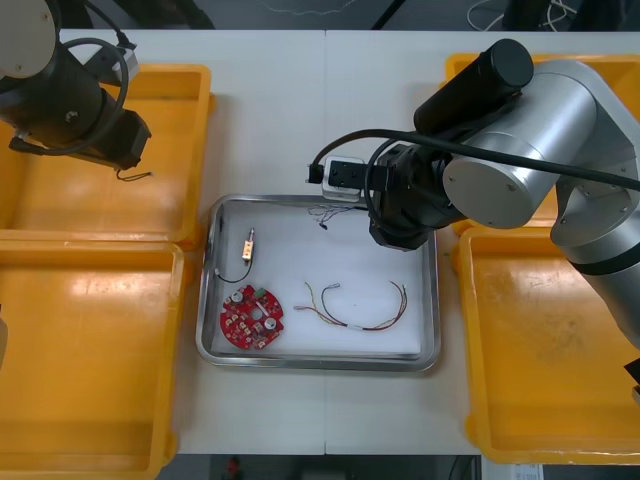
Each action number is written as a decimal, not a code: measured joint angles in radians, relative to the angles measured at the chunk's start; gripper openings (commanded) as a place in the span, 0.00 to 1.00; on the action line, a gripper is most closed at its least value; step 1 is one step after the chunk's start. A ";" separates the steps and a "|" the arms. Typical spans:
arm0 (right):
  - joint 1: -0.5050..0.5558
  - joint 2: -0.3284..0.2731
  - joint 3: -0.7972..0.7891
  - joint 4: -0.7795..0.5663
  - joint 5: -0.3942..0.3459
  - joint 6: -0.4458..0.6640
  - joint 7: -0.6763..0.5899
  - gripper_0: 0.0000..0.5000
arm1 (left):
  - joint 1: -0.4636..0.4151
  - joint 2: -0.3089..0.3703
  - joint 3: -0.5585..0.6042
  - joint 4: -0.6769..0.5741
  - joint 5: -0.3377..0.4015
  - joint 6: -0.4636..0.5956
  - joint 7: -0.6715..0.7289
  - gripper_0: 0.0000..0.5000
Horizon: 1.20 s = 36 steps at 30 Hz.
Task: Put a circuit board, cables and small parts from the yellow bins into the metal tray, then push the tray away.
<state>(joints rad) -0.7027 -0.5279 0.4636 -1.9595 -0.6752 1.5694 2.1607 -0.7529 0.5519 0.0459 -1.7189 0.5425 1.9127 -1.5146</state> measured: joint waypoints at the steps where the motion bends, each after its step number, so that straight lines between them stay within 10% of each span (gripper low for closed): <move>1: 0.000 0.000 0.006 0.017 0.000 -0.015 0.024 0.00 | 0.000 0.000 0.000 0.000 0.000 0.000 0.000 0.00; 24: 0.024 0.000 0.141 0.209 0.081 -0.199 0.140 0.00 | 0.000 0.000 0.000 0.000 0.000 0.000 0.000 0.00; 25: 0.027 0.000 0.143 0.209 0.083 -0.200 0.142 0.05 | 0.000 0.000 0.000 0.000 0.000 0.000 0.000 0.00; 29: 0.032 0.000 0.146 0.209 0.083 -0.200 0.143 0.87 | 0.000 0.000 0.000 0.000 0.000 0.000 0.000 0.00; 36: 0.032 0.000 0.146 0.209 0.080 -0.200 0.143 1.00 | 0.000 0.000 0.000 0.000 0.000 0.000 0.000 0.00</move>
<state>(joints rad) -0.6709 -0.5278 0.6092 -1.7507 -0.5953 1.3698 2.3039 -0.7529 0.5518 0.0459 -1.7189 0.5425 1.9128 -1.5146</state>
